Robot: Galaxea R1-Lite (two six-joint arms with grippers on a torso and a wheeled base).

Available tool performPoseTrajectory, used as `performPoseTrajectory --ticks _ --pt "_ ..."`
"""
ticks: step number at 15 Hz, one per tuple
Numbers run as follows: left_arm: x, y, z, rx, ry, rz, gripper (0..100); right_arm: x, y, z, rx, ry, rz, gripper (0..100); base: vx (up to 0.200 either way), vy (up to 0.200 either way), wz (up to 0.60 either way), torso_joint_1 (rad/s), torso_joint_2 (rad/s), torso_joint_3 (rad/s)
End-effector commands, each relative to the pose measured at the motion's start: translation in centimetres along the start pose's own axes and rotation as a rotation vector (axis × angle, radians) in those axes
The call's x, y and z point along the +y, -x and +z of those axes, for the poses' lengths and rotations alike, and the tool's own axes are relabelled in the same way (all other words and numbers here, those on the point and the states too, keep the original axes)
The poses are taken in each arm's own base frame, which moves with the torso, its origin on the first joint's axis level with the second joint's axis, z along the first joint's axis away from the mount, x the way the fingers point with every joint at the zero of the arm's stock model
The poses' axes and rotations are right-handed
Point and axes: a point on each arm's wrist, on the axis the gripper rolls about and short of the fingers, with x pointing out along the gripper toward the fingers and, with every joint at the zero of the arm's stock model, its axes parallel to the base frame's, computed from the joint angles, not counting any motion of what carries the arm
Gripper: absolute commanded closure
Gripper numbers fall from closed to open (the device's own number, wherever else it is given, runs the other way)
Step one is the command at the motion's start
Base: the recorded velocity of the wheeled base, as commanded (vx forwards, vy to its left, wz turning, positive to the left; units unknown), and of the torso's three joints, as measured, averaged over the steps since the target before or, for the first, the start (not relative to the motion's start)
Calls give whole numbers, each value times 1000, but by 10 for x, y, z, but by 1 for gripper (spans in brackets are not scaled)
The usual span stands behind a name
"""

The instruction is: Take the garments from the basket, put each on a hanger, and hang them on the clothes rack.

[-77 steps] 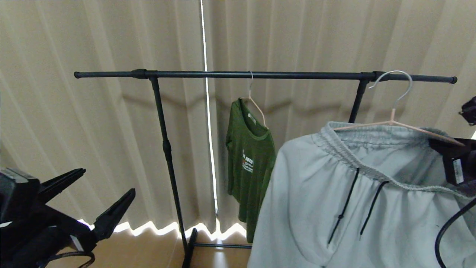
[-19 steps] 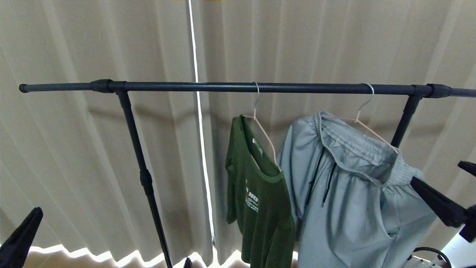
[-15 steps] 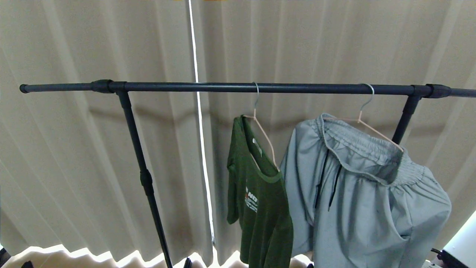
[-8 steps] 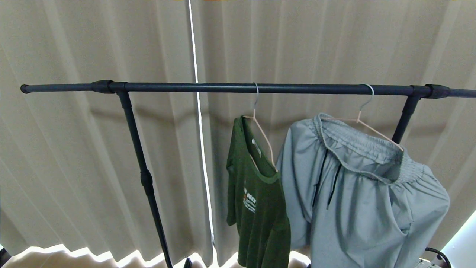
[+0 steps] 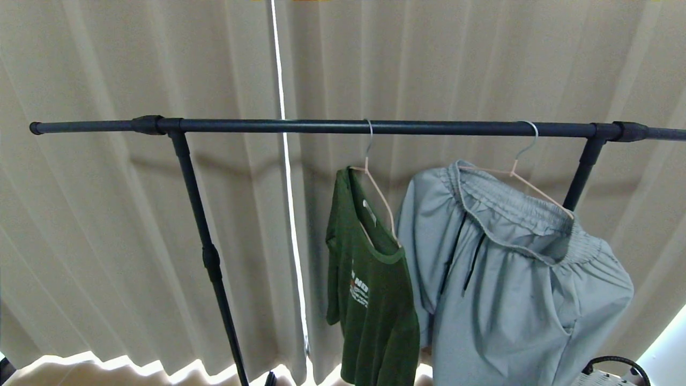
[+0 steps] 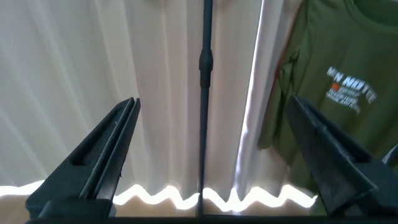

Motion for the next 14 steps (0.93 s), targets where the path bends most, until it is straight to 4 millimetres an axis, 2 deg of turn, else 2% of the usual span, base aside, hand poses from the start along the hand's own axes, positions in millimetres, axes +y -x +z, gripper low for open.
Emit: performPoseTrajectory --ticks 1,7,14 --pt "0 0 0 1 -4 -1 0 1 -6 -15 19 0 16 0 0 0 0 0 0 0" --pt "0 0 -2 21 -3 3 0 2 -6 -15 17 -26 78 0 0 0 0 0 0 0" --pt "0 0 -2 21 35 8 0 2 -6 -15 17 -32 70 0 0 0 0 0 0 0"
